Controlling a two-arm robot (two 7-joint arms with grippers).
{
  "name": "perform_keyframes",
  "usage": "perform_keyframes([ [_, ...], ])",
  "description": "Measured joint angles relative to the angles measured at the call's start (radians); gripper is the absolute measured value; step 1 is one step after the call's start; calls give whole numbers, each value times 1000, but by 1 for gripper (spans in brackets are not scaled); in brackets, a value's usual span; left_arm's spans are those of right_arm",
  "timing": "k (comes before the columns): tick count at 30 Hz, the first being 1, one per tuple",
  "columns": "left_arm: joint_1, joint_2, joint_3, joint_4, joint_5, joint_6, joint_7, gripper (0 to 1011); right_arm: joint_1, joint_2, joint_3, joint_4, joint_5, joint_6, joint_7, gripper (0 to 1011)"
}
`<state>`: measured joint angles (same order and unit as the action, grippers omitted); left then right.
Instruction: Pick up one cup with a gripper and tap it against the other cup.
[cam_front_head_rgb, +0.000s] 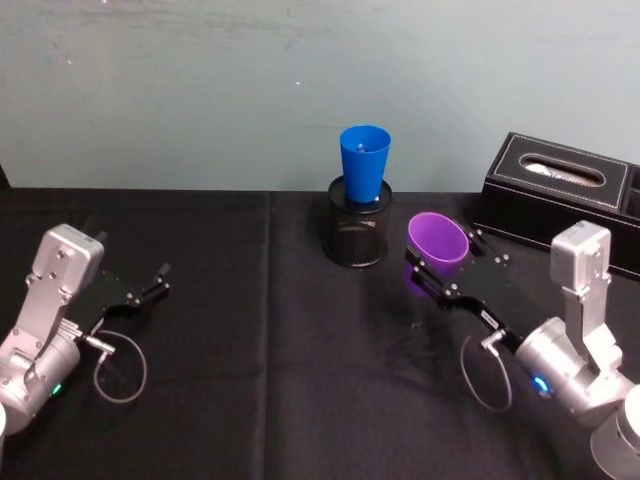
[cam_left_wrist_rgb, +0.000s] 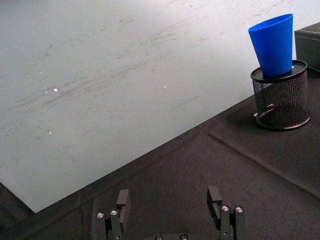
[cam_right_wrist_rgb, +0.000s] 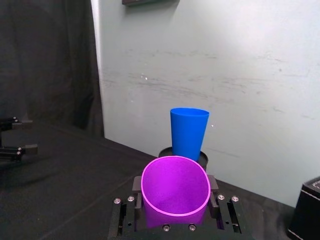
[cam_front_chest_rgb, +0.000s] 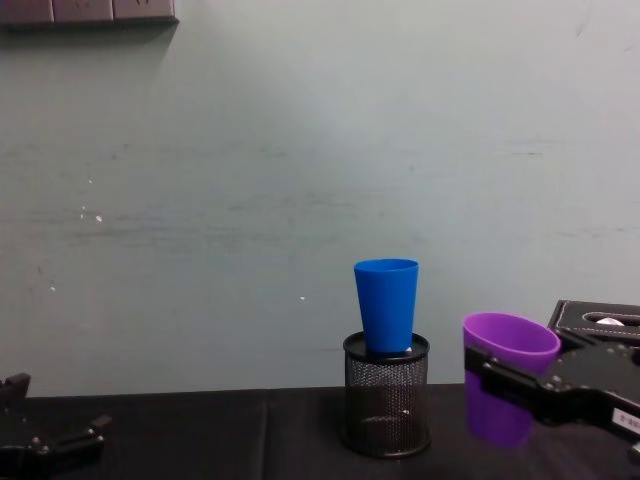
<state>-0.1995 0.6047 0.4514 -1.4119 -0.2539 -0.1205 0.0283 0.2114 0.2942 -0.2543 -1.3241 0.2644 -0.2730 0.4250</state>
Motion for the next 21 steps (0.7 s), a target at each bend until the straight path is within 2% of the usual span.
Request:
perform_keyframes([
  [21, 0, 0, 0, 0, 0, 0, 0, 1011, 169, -31, -26, 169, -4, -7, 34, 733],
])
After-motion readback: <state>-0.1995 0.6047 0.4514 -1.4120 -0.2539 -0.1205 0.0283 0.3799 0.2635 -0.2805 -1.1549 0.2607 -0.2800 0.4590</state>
